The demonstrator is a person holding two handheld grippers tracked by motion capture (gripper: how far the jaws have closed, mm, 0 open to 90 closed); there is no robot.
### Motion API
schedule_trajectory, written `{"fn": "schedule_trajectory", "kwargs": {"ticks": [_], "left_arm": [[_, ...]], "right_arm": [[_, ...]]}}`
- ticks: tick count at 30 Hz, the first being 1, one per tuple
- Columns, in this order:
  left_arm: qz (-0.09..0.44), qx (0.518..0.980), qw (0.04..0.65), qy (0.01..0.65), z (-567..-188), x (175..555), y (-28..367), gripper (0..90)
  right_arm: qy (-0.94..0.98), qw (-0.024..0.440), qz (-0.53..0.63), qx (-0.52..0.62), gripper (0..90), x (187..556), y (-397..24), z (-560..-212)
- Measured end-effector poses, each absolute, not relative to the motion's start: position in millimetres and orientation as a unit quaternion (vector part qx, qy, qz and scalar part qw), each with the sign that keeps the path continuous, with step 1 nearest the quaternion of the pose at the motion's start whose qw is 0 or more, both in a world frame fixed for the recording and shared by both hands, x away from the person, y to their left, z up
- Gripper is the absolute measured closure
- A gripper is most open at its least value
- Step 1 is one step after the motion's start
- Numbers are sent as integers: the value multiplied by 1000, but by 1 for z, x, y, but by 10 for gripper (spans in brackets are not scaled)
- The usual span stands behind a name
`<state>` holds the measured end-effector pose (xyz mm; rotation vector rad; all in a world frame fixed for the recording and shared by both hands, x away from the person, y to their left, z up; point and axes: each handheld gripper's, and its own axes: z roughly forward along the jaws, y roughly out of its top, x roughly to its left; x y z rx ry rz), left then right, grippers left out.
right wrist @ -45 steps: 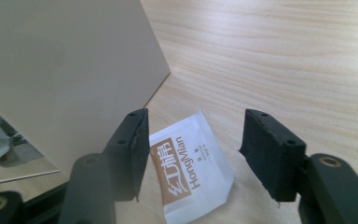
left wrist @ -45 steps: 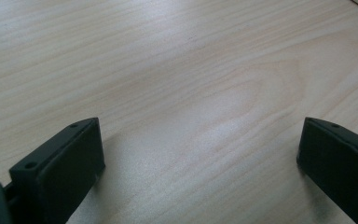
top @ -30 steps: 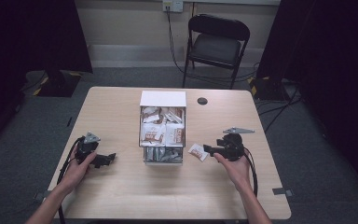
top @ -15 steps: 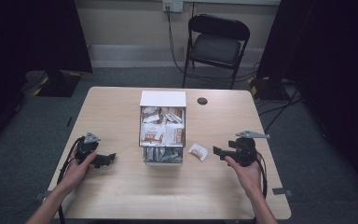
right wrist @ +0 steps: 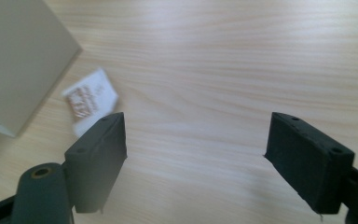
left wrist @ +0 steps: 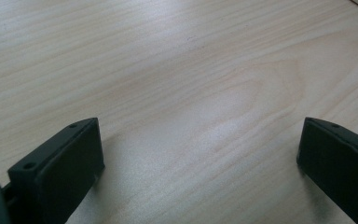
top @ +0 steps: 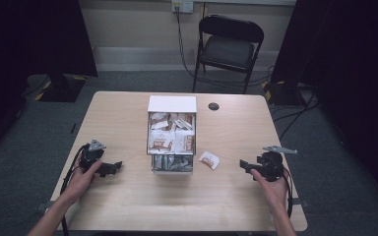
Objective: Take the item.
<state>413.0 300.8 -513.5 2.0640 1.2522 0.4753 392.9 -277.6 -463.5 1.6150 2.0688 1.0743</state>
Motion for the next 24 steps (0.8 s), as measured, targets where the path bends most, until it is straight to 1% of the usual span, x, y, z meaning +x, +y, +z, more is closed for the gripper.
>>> {"fn": "schedule_trajectory", "kwargs": {"ticks": [2, 5, 8, 10, 12, 15, 16, 19, 22, 24], "left_arm": [[182, 791, 334, 480, -514, 413, 301, 0], [182, 791, 334, 480, -514, 413, 301, 0], [182, 791, 334, 480, -514, 413, 301, 0], [182, 791, 334, 480, -514, 413, 301, 0], [182, 791, 334, 480, -514, 413, 301, 0], [182, 791, 334, 480, -514, 413, 301, 0], [182, 791, 334, 480, -514, 413, 301, 0], [182, 791, 334, 480, -514, 413, 301, 0], [182, 791, 334, 480, -514, 413, 301, 0], [182, 791, 334, 480, -514, 413, 301, 0]], "right_arm": [[723, 158, 351, 574, 164, 394, -281, -469], [727, 165, 322, 584, 162, 397, -286, -478], [729, 180, 284, 597, 154, 400, -284, -484], [729, 170, 279, 602, 140, 401, -281, -488], [733, 186, 269, 596, 143, 401, -277, -490], [731, 224, 267, 587, 127, 397, -271, -496], [726, 229, 273, 588, 125, 395, -270, -497], [720, 235, 276, 593, 116, 394, -269, -498], [713, 249, 285, 590, 69, 393, -267, -503], [711, 251, 286, 591, 69, 393, -267, -503]]}}
